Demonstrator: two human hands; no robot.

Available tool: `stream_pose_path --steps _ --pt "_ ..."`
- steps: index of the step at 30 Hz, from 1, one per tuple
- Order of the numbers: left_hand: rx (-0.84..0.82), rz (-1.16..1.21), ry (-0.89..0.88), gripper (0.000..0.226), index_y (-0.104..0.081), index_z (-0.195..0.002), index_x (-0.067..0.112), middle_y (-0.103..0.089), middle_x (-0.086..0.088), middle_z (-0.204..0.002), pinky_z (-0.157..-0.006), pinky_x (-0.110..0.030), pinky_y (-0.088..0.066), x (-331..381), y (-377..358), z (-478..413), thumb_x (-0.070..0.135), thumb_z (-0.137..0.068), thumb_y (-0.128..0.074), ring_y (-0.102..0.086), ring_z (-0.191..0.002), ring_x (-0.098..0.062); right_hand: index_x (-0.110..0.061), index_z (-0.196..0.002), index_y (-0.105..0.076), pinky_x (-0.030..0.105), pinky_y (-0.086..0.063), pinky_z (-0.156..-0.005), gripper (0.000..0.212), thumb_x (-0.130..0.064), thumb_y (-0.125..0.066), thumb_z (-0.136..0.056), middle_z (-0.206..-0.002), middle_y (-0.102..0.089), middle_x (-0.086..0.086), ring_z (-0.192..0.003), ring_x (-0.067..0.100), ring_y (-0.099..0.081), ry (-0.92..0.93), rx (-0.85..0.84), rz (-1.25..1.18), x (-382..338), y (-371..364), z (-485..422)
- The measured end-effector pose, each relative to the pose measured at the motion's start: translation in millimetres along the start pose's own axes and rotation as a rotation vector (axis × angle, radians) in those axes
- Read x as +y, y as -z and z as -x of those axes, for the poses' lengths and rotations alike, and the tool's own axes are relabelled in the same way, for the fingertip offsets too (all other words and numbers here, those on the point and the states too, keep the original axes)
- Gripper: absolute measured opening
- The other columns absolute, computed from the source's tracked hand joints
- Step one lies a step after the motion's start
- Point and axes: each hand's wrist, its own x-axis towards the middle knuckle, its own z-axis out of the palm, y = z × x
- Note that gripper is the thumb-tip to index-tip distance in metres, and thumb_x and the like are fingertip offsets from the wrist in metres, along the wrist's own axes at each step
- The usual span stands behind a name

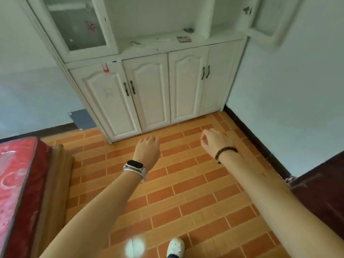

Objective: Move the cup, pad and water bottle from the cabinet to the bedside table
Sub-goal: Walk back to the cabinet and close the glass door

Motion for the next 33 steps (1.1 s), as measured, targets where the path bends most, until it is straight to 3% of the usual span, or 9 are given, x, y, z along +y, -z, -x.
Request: stream_pose_path --steps 4,9,18,27,33 --pt "-0.007 -0.017 -0.088 0.027 -0.054 -0.112 0.010 -0.061 -0.008 -0.105 -0.086 -0.037 -0.042 2.9 -2.3 -55.4 0.009 -0.088 -0.043 -0.055 -0.097 -0.028 -0.022 -0.096 -0.058 0.031 -0.049 -0.066 0.009 -0.025 -0.049 -0.096 -0.102 -0.058 -0.001 -0.085 0.019 -0.059 -0.094 0.035 -0.007 25.6 15.2 -21.3" --pt "0.009 0.001 -0.200 0.025 -0.055 -0.111 0.012 -0.062 -0.007 -0.102 -0.085 -0.037 -0.043 30.1 -5.5 -113.2 0.010 -0.088 -0.044 -0.056 -0.094 -0.026 -0.020 -0.099 -0.059 0.027 -0.041 -0.064 0.010 -0.023 -0.051 -0.096 -0.102 -0.058 0.000 -0.087 0.018 -0.058 -0.178 0.083 -0.032 69.4 29.6 -37.0" --pt "0.054 0.012 -0.327 0.022 -0.055 -0.106 0.011 -0.061 -0.007 -0.094 -0.081 -0.038 -0.042 108.0 -15.6 -211.0 0.009 -0.086 -0.045 -0.056 -0.087 -0.027 -0.019 -0.106 -0.060 0.036 -0.054 -0.074 0.017 -0.024 -0.046 -0.098 -0.104 -0.058 0.002 -0.091 0.021 -0.061 -0.272 0.148 -0.014 157.8 63.4 -80.3" --pt "0.048 0.017 -0.257 0.022 -0.055 -0.109 0.012 -0.062 -0.006 -0.095 -0.082 -0.036 -0.043 182.9 -31.2 -303.2 0.012 -0.089 -0.044 -0.056 -0.087 -0.025 -0.020 -0.100 -0.061 0.030 -0.047 -0.066 0.016 -0.019 -0.045 -0.096 -0.099 -0.058 0.001 -0.082 0.018 -0.056 -0.249 0.153 0.001 262.3 90.6 -146.1" --pt "0.039 0.059 -0.209 0.023 -0.054 -0.111 0.012 -0.062 -0.006 -0.098 -0.084 -0.036 -0.044 219.3 -44.6 -344.3 0.013 -0.090 -0.044 -0.056 -0.089 -0.025 -0.020 -0.101 -0.061 0.029 -0.046 -0.066 0.016 -0.020 -0.046 -0.096 -0.101 -0.058 0.002 -0.086 0.020 -0.059 -0.215 0.121 -0.005 317.6 95.7 -183.4"
